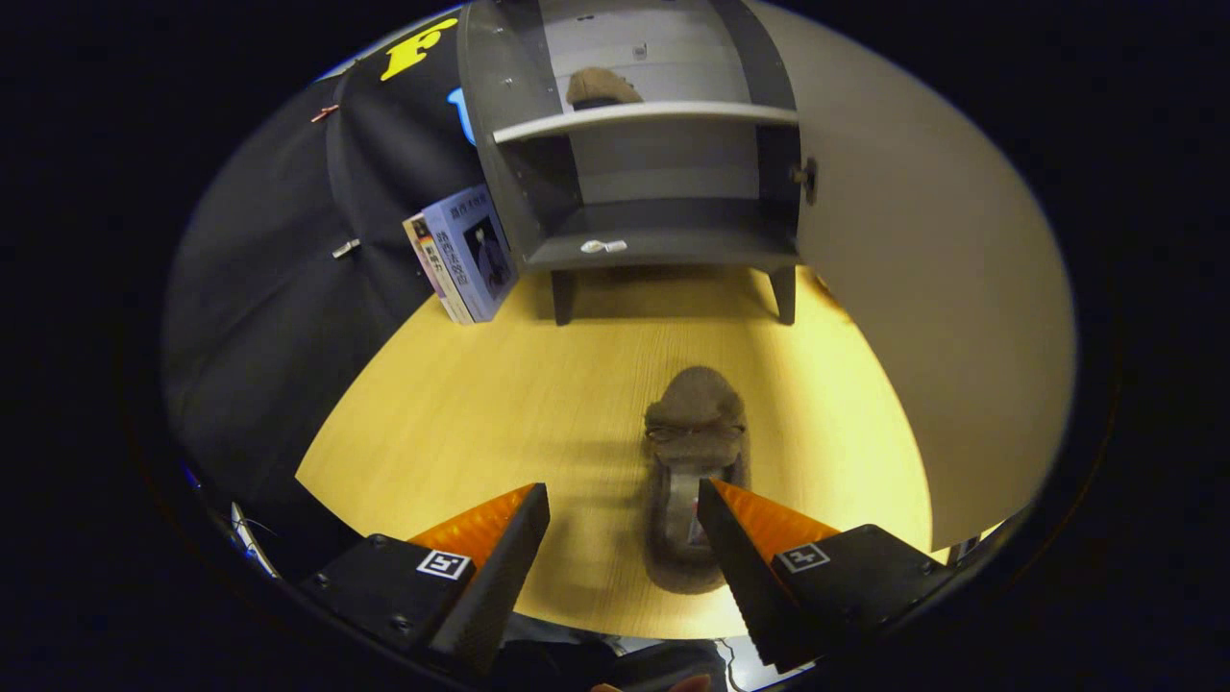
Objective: Open the shoe cabinet door, grab the shoes and put them into the shoe cabinet, then close the shoe cabinet door.
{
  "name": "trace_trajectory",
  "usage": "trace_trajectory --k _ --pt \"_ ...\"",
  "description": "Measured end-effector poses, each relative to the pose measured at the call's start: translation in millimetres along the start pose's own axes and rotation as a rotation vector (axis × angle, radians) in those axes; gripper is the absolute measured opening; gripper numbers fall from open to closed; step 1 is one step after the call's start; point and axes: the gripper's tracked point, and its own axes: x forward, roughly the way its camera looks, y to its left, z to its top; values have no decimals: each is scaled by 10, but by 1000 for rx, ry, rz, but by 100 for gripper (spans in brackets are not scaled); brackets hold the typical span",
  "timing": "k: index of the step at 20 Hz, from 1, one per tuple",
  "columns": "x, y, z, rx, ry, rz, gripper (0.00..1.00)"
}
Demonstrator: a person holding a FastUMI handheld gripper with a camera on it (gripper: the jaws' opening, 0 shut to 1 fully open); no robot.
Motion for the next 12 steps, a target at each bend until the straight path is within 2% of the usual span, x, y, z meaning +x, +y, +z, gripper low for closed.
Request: trace_trajectory --k 4,7,10,12 --pt "479 -150 -147 32 24 -65 97" --pt "796 -167 -101 55 -6 -95 80" --pt "1000 -311 35 85 -71 -186 73" --pt "1064 -405 76 106 -92 -231 59"
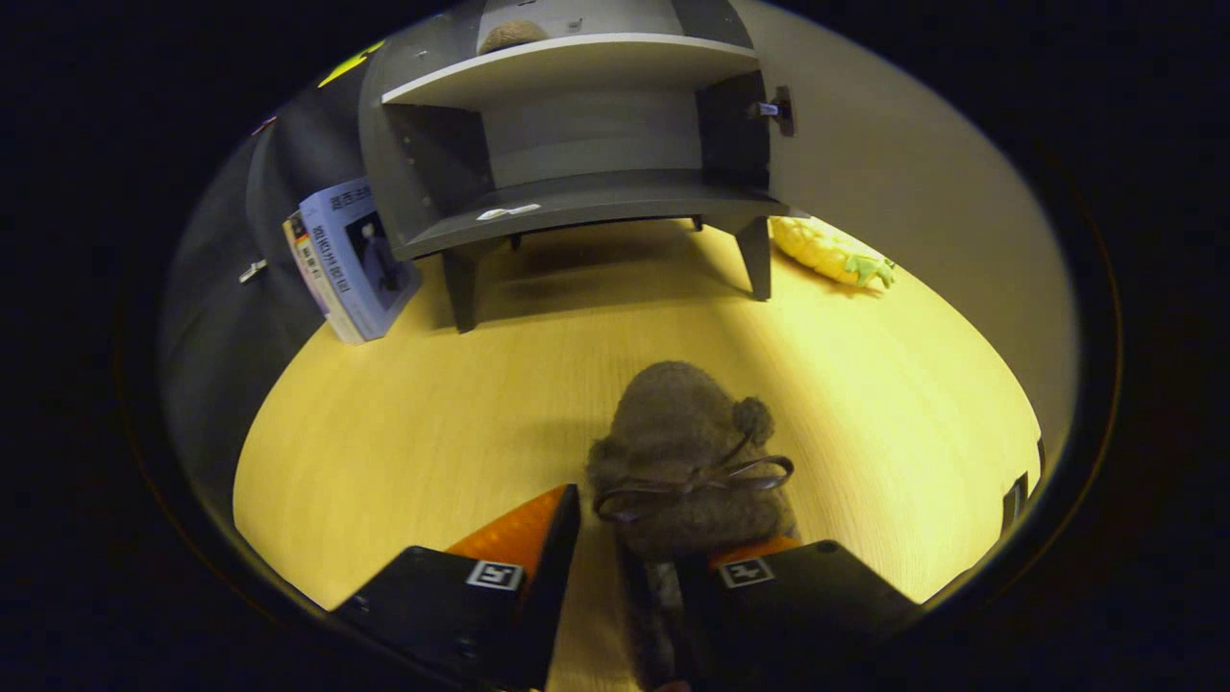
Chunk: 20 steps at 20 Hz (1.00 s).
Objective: Open the shoe cabinet door, grab the shoes and put them into the shoe cabinet, then close the shoe cabinet door.
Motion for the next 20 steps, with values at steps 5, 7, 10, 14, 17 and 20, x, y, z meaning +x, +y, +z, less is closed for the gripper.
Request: trace_trajectory --k 5,7,10,14,17,20 --pt "-45 -4 101 8 -29 20 12" --pt "-166 19 213 25 -38 37 12" --pt "-447 57 577 15 -89 67 12" --pt "-863 38 1152 4 -121 51 12" --pt "-1227 85 1675 5 -158 62 12" --pt "-1503 123 2257 -41 -205 69 12"
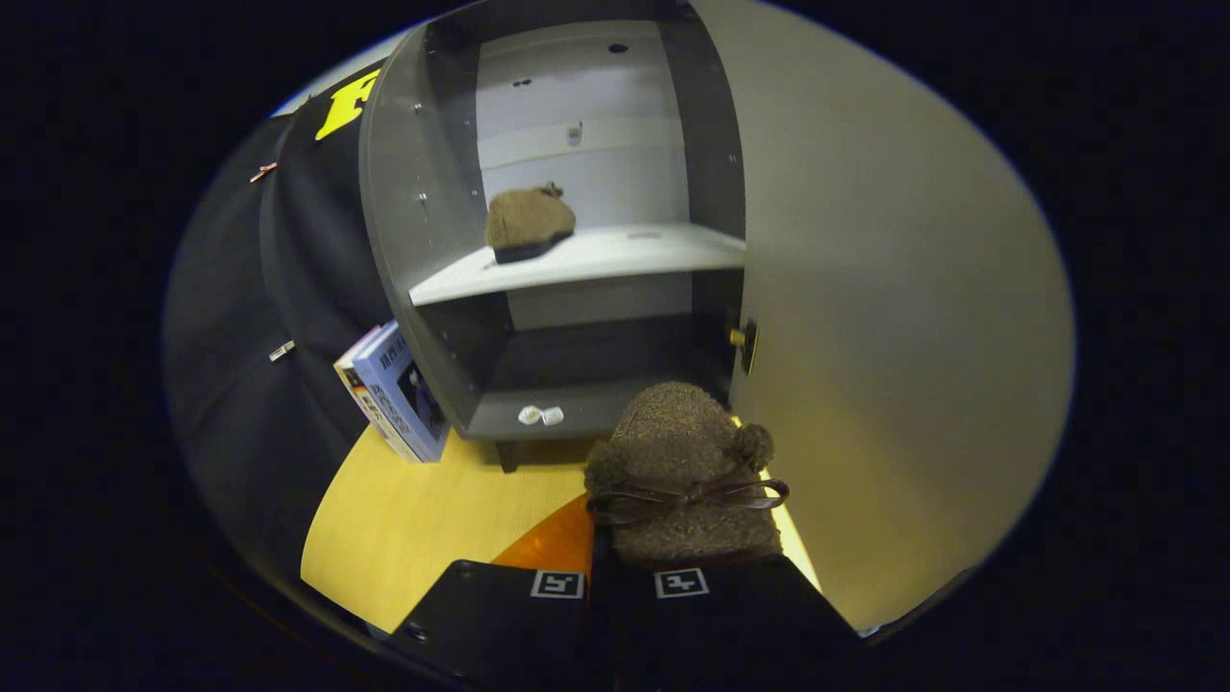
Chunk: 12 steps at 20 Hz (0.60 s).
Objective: Open the shoe cabinet door, grab the shoes and put them into the shoe cabinet, then close the shoe cabinet door.
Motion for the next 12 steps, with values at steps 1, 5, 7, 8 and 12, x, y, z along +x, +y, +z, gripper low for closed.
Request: trace_trajectory --k 1,5,7,8,12 --pt "-34 34 221 -7 -16 8 12" --pt "-7 204 1029 16 -38 73 12" --pt "152 252 1423 16 -64 89 12" --pt "241 229 1578 1 -74 84 12" --pt "811 191 2231 20 -136 61 12"
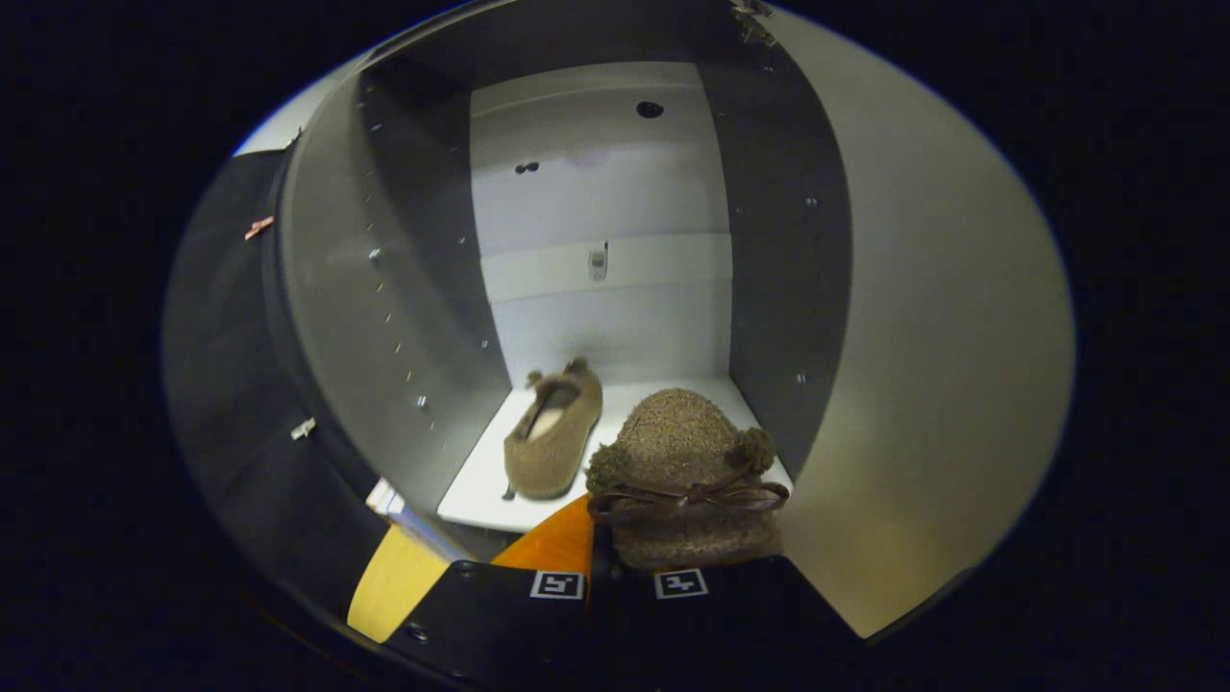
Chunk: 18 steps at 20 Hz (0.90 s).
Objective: Open the shoe cabinet door, grab the shoes and put them into the shoe cabinet, then close the shoe cabinet door.
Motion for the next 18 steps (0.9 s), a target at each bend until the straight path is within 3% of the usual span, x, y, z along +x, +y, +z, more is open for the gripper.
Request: trace_trajectory --k 9,18 --pt "1347 -34 155 -22 89 -30 12" --pt "1982 -142 -66 -1 138 -70 12"
